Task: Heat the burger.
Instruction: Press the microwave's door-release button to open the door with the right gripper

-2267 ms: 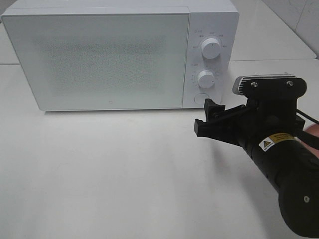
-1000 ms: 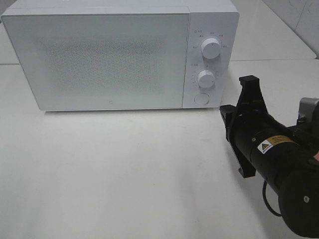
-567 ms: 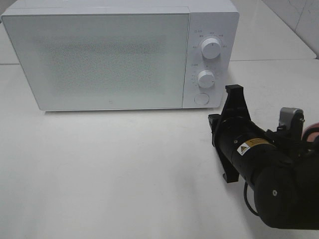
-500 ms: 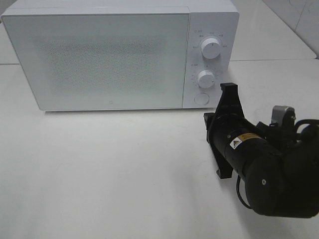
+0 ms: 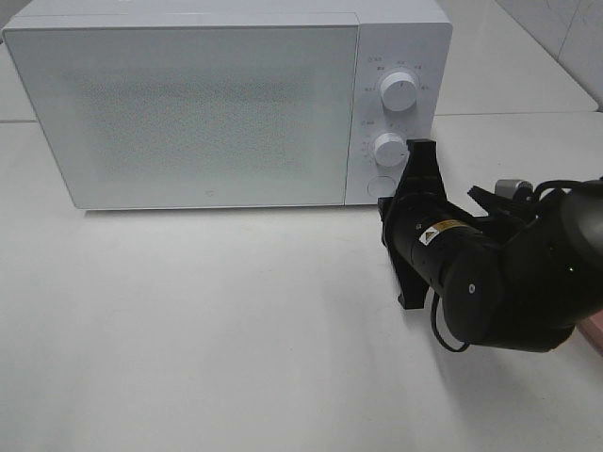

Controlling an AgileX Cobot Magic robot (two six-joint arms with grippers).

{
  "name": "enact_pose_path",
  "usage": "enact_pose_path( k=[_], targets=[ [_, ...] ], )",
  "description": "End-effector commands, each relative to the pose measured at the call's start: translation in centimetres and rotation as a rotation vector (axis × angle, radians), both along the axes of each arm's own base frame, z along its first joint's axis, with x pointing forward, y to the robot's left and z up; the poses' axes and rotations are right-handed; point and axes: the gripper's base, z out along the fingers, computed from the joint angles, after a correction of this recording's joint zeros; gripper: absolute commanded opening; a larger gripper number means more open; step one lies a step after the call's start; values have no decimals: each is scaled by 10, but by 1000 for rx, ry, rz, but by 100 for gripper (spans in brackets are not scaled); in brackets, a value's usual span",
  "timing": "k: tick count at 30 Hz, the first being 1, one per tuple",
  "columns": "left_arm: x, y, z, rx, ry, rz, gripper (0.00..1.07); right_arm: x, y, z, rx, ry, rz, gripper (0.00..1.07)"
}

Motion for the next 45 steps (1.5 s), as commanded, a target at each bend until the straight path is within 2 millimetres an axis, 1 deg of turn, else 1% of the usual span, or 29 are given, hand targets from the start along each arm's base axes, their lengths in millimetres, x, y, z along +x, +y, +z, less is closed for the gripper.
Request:
enact_pose_path(
  k=[1, 3, 5, 6, 7, 9, 10, 12, 13, 18, 20, 27, 30, 38, 45],
  targets=[
    [-3, 0, 0, -3, -34, -3, 98, 12, 1, -5, -2, 7, -5, 0],
    [-3, 0, 0, -3, -34, -3, 98, 15, 2, -6, 0, 12, -6, 0],
    [-3, 0, 0, -3, -34, -3, 98, 23, 3, -10, 3, 13, -13, 0],
    [-3, 0, 0, -3, -34, -3, 98, 23, 3, -10, 3, 13, -13, 0],
    [-3, 0, 0, -3, -34, -3, 98, 29, 5, -11, 2, 5, -8, 0],
    [-3, 0, 0, -3, -34, -3, 98, 31, 7, -11, 3, 3, -4, 0],
    [-3, 0, 0, -3, -34, -3, 98, 37, 6, -11, 1, -6, -9, 0],
    [-3, 0, 0, -3, -34, -3, 98, 40, 6, -11, -2, -4, -5, 0],
    [-3, 0, 0, -3, -34, -3, 98, 45, 5, -14, -3, 3, -3, 0],
    [-3, 0, 0, -3, -34, -3, 98, 51, 4, -17, -3, 6, -11, 0],
    [-3, 0, 0, -3, -34, -3, 98, 57, 0, -19, -5, 7, -18, 0],
    [-2, 0, 0, -4, -27, -3, 98, 62, -1, -19, 2, 13, -26, 0],
    [-2, 0, 0, -4, -27, -3, 98, 65, -3, -22, 0, 16, -33, 0],
    [-2, 0, 0, -4, -27, -3, 98, 72, 0, -31, 7, 11, -55, 0],
    [-2, 0, 0, -4, -27, -3, 98, 76, -1, -29, 0, -36, -78, 0]
  ],
)
